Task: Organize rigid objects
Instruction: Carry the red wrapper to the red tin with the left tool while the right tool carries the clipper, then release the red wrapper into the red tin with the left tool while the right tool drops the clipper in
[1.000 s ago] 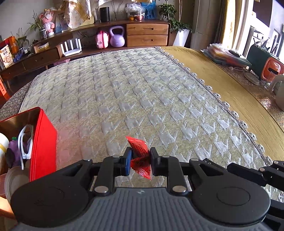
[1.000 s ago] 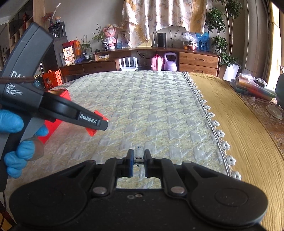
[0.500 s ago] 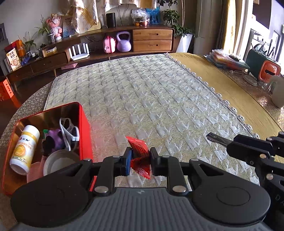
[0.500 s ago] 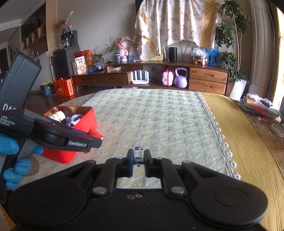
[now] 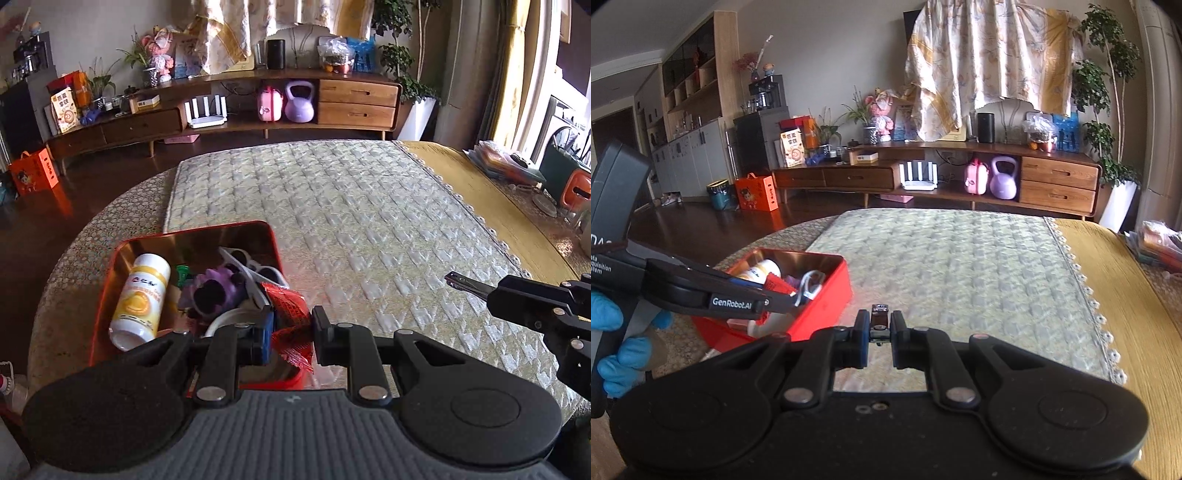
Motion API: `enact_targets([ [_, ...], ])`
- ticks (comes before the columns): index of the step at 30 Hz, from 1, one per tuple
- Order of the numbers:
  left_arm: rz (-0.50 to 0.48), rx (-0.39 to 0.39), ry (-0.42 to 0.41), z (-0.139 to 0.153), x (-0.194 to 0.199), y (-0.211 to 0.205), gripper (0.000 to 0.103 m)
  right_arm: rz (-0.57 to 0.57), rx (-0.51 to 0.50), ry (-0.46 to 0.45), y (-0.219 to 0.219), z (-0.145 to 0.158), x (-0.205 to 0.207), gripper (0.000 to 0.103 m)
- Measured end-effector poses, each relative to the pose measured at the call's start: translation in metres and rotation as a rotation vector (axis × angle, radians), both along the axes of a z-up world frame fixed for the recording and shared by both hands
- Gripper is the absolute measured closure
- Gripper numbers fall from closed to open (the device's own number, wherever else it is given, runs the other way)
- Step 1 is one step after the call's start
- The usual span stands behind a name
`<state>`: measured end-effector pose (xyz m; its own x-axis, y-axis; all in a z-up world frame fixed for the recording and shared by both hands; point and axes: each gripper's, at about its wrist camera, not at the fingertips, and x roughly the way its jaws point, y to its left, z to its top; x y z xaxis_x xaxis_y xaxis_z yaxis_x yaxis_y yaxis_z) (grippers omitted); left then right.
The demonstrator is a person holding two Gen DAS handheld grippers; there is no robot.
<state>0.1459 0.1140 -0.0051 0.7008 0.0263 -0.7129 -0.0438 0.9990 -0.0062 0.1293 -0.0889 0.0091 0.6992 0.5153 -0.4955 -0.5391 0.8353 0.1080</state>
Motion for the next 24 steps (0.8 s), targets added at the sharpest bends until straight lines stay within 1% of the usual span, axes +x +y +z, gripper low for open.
enact_targets([
  [6, 0.068, 0.005, 0.002, 0.002, -0.007, 0.042, 0.082, 0.058, -0.01, -0.019, 0.031, 0.004, 0.003, 0.093],
  [11, 0.098, 0.019, 0.016, -0.002, -0.012, 0.068, 0.082, 0.097, -0.013, -0.02, 0.057, 0.004, 0.009, 0.093],
  [17, 0.123, 0.033, 0.049, -0.014, -0.013, 0.089, 0.082, 0.149, -0.023, -0.018, 0.086, -0.001, 0.013, 0.093],
  [19, 0.12, 0.04, 0.059, -0.019, -0.012, 0.093, 0.082, 0.17, -0.032, -0.014, 0.096, -0.006, 0.015, 0.093],
  [21, 0.117, 0.07, 0.071, -0.025, -0.011, 0.095, 0.082, 0.2, -0.036, -0.009, 0.104, -0.012, 0.017, 0.093],
  [24, 0.116, 0.069, 0.099, -0.034, -0.006, 0.102, 0.082, 0.233, -0.055, 0.002, 0.117, -0.02, 0.021, 0.093],
])
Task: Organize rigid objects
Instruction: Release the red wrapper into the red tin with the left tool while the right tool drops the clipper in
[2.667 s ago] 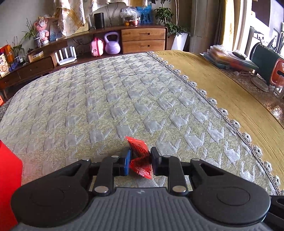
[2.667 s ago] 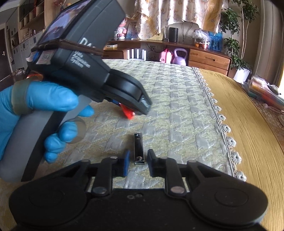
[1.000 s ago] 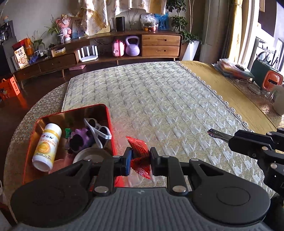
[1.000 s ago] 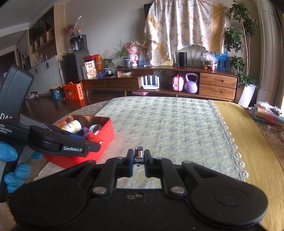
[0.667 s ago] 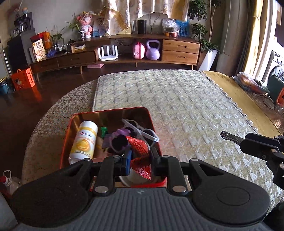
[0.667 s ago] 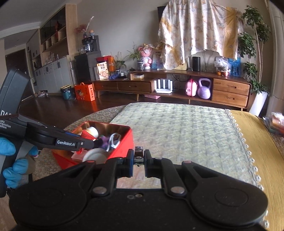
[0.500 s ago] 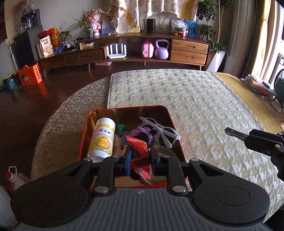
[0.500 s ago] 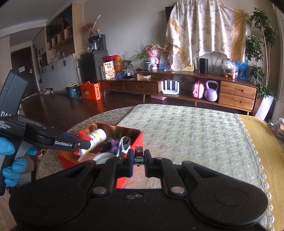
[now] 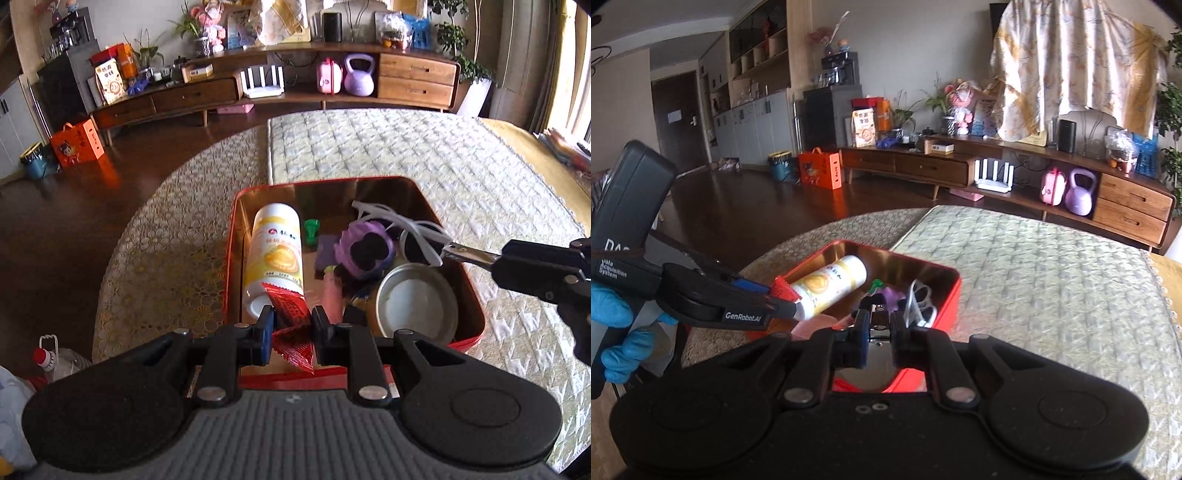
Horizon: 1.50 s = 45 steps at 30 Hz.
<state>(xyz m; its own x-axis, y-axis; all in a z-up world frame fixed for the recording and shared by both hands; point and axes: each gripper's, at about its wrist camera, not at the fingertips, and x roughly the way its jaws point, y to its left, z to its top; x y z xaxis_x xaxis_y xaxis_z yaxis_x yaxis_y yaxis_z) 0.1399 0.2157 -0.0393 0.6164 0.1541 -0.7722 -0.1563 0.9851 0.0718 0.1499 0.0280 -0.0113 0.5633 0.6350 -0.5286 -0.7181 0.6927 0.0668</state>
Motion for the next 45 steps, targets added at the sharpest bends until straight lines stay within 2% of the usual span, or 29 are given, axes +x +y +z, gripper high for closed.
enact_targets([
  [12, 0.017, -0.024, 0.052, -0.025, 0.02, 0.01, 0.082, 0.039, -0.07, 0.011, 0.036, -0.023, 0.007, 0.093],
  [25, 0.021, -0.082, 0.07, -0.036, 0.026, 0.014, 0.082, 0.058, -0.122, 0.075, 0.04, -0.039, 0.006, 0.092],
  [38, 0.028, -0.079, 0.074, -0.033, 0.018, 0.008, 0.081, 0.03, -0.105, 0.102, 0.03, -0.031, 0.004, 0.079],
  [41, 0.031, -0.073, 0.061, -0.029, 0.014, 0.005, 0.079, 0.026, -0.101, 0.103, 0.027, -0.028, 0.002, 0.078],
  [43, 0.036, -0.067, 0.048, -0.026, 0.01, 0.004, 0.071, 0.023, -0.098, 0.103, 0.025, -0.026, 0.001, 0.077],
  [45, 0.033, -0.073, 0.037, -0.022, 0.006, 0.002, 0.042, 0.015, -0.094, 0.103, 0.023, -0.024, 0.0, 0.075],
])
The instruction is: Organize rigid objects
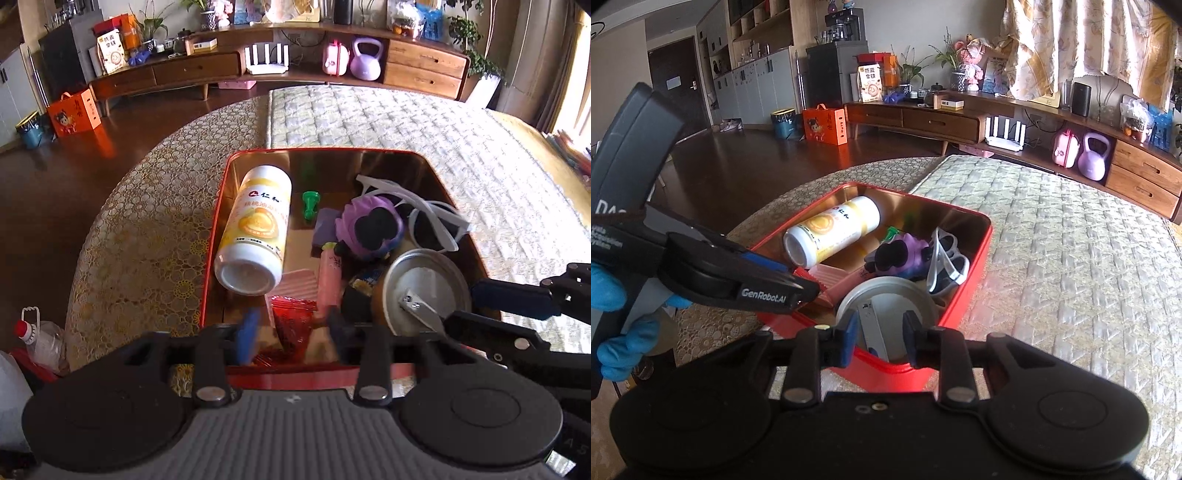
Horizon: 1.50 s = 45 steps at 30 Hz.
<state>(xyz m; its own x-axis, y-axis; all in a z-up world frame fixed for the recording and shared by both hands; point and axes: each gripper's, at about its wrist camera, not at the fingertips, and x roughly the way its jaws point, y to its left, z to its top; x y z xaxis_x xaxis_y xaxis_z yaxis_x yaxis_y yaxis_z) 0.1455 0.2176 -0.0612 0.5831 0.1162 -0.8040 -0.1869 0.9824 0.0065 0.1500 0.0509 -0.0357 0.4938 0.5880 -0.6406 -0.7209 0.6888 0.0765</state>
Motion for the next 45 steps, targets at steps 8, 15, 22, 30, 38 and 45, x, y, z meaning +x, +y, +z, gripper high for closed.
enact_targets([
  [8, -0.014, 0.046, -0.07, 0.017, -0.019, -0.012, 0.038, -0.014, 0.04, 0.001, -0.01, 0.012, -0.005, 0.063],
  [15, -0.006, 0.085, -0.126, 0.03, -0.034, -0.018, 0.03, -0.027, 0.085, -0.002, -0.024, 0.023, -0.013, 0.032],
  [22, 0.0, 0.109, -0.181, 0.039, -0.05, -0.024, 0.022, -0.047, 0.132, -0.001, -0.044, 0.034, -0.021, 0.006],
  [30, 0.007, 0.055, -0.214, 0.048, -0.062, -0.028, 0.014, -0.054, 0.15, -0.051, -0.057, 0.044, -0.034, 0.0],
  [38, 0.012, 0.008, -0.237, 0.054, -0.072, -0.037, 0.002, -0.073, 0.185, -0.076, -0.072, 0.05, -0.044, 0.0],
  [45, -0.014, 0.027, -0.259, 0.06, -0.079, -0.055, 0.002, -0.103, 0.206, -0.058, -0.082, 0.049, -0.049, 0.0],
])
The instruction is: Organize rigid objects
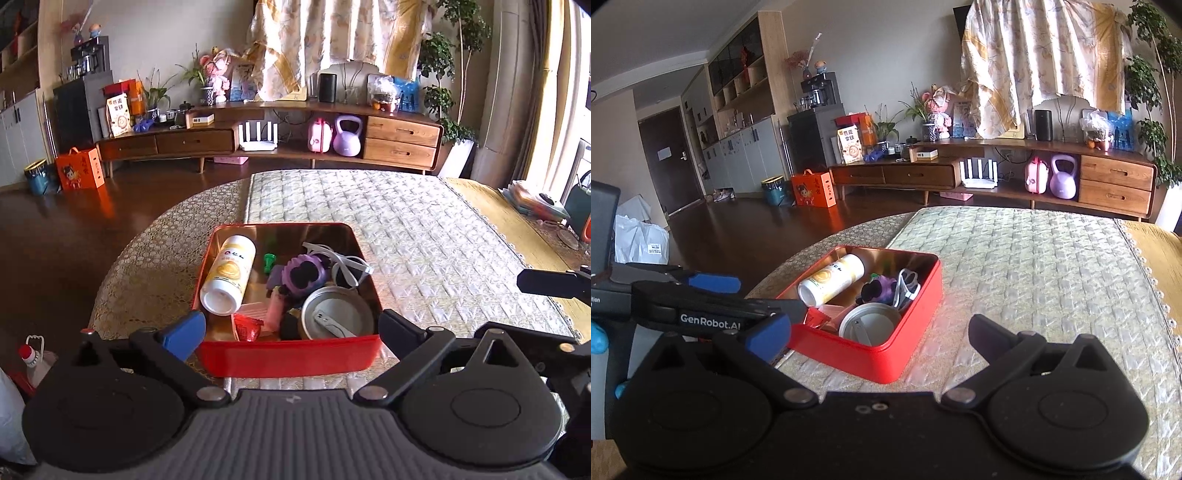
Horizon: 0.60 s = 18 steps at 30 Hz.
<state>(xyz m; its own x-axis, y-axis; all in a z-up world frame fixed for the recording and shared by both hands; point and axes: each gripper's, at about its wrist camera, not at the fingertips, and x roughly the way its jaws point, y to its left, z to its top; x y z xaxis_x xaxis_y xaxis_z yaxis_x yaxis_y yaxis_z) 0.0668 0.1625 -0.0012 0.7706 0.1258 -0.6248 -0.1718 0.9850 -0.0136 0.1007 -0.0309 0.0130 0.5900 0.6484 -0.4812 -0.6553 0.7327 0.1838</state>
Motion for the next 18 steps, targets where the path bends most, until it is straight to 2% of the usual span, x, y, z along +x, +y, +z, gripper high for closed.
enact_targets([
  [18, -0.005, 0.039, -0.03, 0.007, -0.016, -0.023, 0.002, -0.033, 0.013, 0.007, -0.014, -0.003, -0.004, 0.0],
])
